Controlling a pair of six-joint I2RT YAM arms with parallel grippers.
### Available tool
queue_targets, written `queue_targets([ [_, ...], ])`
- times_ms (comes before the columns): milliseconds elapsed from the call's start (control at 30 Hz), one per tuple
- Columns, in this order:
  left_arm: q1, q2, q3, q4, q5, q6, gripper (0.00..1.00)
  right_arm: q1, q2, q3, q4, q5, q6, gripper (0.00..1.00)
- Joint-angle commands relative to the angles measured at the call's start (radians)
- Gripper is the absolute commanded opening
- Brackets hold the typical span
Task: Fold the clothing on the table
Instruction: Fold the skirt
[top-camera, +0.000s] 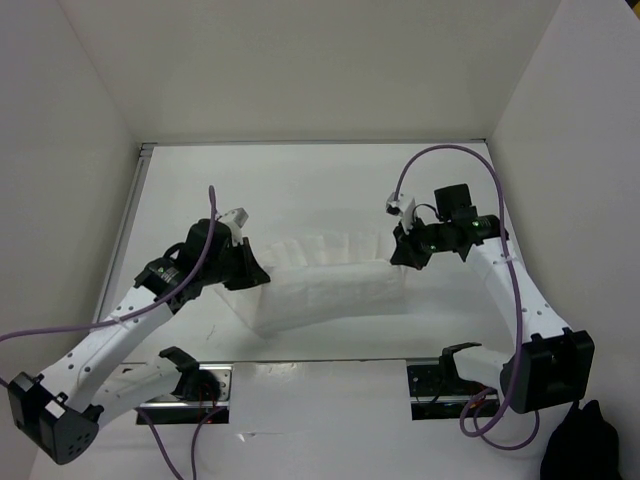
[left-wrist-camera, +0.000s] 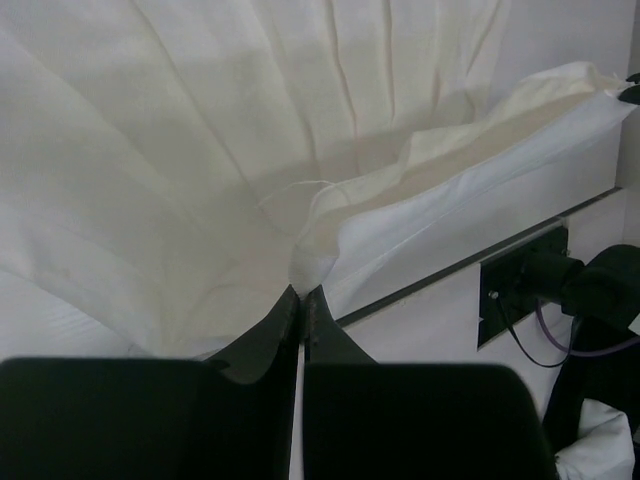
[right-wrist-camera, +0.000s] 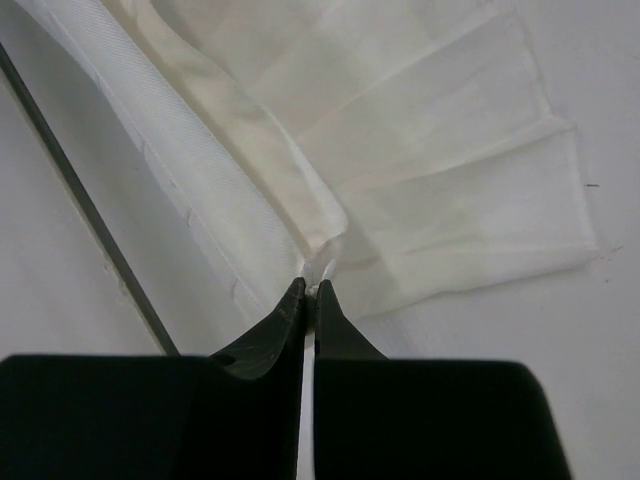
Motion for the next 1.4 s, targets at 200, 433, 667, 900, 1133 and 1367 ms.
queue_targets([
  [200, 0.007, -0.04, -0.003, -0.033, -0.069, -0.054, 0.0, -0.017, 0.033, 0.061, 0.378, -0.12, 0.304, 0.0],
  [433, 0.007, -0.04, 0.01, 0.008, -0.141, -0.122, 0.0, -0.007, 0.225, 0.12, 0.547, -0.12, 0.477, 0.0],
  [667, 0.007, 0.018, 0.069, 0.073, -0.217, -0.157, 0.02, -0.007, 0.383, 0.265, 0.636, -0.12, 0.615, 0.0],
  [900, 0.042, 0.238, 0.172, 0.091, -0.329, -0.157, 0.27, 0.011, 0.596, 0.413, 0.682, -0.086, 0.686, 0.0],
  [1133, 0.165, 0.452, 0.292, 0.058, -0.584, -0.223, 0.3, 0.121, 0.894, 0.719, 0.792, 0.142, 0.668, 0.25],
  [1367, 0.206, 0.438, 0.292, 0.091, -0.558, -0.252, 0.35, 0.045, 0.819, 0.72, 0.779, 0.207, 0.639, 0.79],
])
